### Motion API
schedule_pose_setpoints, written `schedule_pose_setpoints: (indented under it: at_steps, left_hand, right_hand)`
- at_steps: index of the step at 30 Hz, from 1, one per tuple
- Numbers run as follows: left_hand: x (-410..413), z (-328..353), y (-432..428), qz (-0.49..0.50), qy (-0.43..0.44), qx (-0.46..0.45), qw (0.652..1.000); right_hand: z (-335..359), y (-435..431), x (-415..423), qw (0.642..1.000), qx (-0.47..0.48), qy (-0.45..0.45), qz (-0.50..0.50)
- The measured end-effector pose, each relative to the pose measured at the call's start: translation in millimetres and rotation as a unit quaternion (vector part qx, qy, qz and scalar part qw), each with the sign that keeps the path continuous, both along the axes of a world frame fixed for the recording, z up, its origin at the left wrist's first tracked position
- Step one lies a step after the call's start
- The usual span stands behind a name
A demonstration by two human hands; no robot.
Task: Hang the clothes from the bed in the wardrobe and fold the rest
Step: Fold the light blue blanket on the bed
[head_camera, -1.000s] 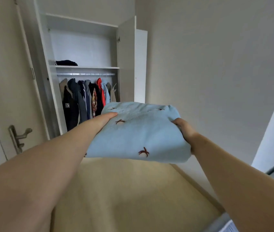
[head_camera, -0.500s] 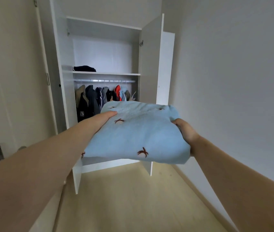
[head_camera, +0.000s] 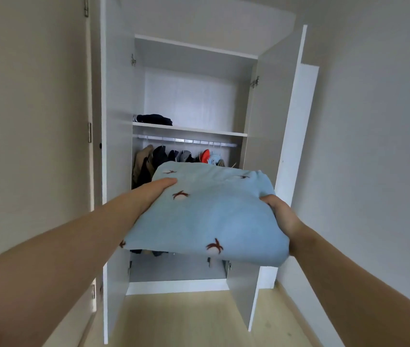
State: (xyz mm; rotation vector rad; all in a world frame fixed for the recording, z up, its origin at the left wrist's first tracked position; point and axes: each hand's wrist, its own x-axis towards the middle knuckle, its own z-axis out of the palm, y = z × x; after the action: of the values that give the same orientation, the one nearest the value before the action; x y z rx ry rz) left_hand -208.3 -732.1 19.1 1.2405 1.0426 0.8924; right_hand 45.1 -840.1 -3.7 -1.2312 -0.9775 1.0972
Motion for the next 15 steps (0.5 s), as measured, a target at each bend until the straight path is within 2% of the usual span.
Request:
schedule_pose_setpoints:
  at_steps: [4, 8, 11, 15]
  left_hand:
    - [-1.0, 6.7, 75.3, -0.003, -0.014, 0.008, 1.000]
    - [0.3, 27.9, 170.2, 0.016, -0.026, 0.057, 0.998]
    - [-0.1, 42.0, 238.5, 0.043, -0.021, 0.100, 0.994]
    - [7.9, 53.0, 320.7, 0.012, 0.008, 0.093, 0.996]
  right_hand:
    - [9.6, 80.2, -3.0, 1.000, 0.007, -0.017, 0.003]
    - [28.4, 170.7, -6.4, 1.000, 0.027, -0.009, -0.005]
    - [39.8, 231.4, -5.5, 0.999, 0.051, 0.011, -0.004]
    - [30.9, 314.9, 3.3, 0.997, 0.053, 0.048, -0.026]
